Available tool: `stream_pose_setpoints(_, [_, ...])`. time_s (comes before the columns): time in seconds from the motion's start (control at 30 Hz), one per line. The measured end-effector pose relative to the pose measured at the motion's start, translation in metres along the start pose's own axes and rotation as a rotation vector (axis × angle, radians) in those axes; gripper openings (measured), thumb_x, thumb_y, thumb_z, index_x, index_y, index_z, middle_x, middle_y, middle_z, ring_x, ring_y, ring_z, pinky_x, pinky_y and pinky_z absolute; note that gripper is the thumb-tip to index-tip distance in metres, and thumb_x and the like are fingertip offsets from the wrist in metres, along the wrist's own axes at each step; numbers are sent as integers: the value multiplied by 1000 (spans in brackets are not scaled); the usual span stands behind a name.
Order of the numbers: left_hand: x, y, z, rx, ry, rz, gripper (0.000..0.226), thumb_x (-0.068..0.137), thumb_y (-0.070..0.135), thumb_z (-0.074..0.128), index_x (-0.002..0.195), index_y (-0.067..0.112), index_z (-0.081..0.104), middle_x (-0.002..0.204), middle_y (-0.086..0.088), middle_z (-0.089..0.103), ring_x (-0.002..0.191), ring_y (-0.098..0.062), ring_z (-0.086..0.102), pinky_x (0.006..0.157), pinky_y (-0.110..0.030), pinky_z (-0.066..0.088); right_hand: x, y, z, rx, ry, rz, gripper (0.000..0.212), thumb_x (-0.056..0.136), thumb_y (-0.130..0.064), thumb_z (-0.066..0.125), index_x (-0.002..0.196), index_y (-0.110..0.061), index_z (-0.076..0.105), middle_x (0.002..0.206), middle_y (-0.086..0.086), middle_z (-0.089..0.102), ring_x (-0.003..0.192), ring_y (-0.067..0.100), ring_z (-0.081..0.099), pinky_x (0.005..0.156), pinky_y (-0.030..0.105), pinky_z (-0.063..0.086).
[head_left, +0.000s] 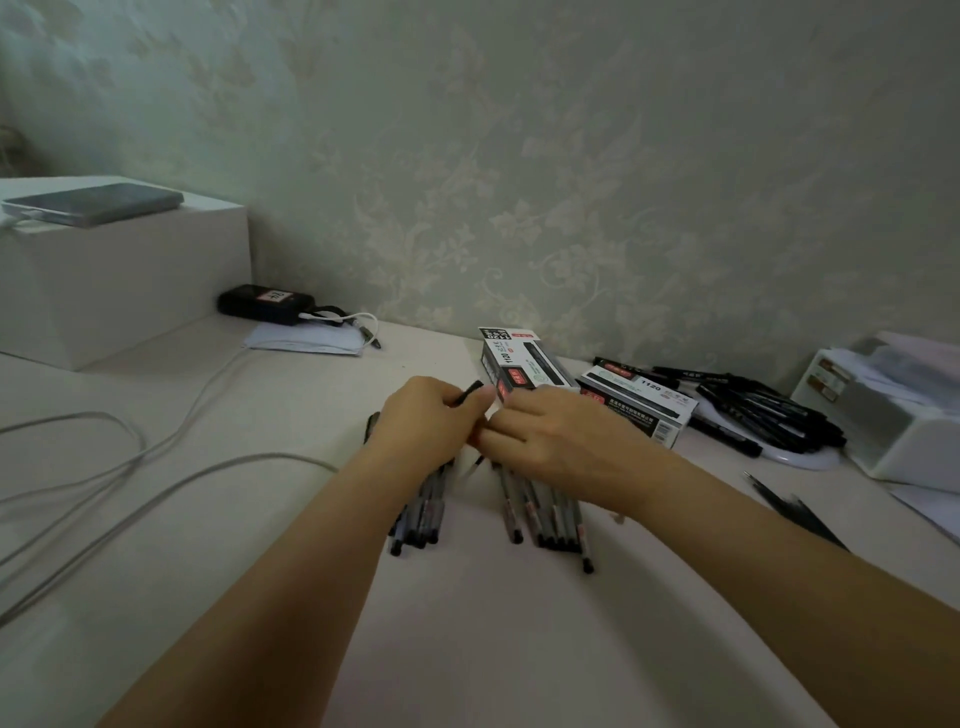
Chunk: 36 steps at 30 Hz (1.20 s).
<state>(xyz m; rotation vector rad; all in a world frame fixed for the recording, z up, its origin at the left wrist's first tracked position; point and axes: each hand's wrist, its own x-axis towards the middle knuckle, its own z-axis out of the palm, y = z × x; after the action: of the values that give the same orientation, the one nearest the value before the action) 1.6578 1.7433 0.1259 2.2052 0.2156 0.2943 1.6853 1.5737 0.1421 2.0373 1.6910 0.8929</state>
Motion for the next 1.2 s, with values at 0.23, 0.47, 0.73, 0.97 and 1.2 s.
stream_pose_setpoints(0.23, [-29,23,21,-431,-520,-83,23,89,38,65,81,20,76,61,9,68,40,-5,31,40,-17,27,-75,-6,-9,-11,0,376,35,75,-1,78,106,-13,69,100,3,69,90,25,62,72,36,51])
stream_pose_setpoints(0.47, [-43,30,50,-675,-382,-68,15,89,21,67,101,16,73,89,-1,75,39,5,49,39,-9,34,-83,-32,-14,988,631,1375,36,79,-43,75,106,-25,59,86,-13,63,71,2,60,65,14,50])
stream_pose_setpoints(0.73, [-44,20,70,-205,-267,297,17,92,47,52,105,48,62,86,14,68,81,2,63,68,-14,51,-99,-32,-11,1578,676,1519,21,101,-20,50,98,-3,62,76,5,72,62,11,63,58,20,53])
stream_pose_setpoints(0.97, [-44,18,72,-161,-278,409,20,95,37,52,108,46,64,80,26,60,80,5,59,69,-10,45,-103,-27,-9,1693,796,1505,20,102,-20,49,96,-7,63,82,8,74,69,13,68,62,20,55])
stream_pose_setpoints(1.2, [-46,17,75,-270,-300,447,20,95,33,55,107,45,66,75,13,62,62,5,58,57,-11,46,-101,-30,-7,1699,814,1479,20,102,-19,50,93,-8,63,85,10,75,71,13,69,64,21,55])
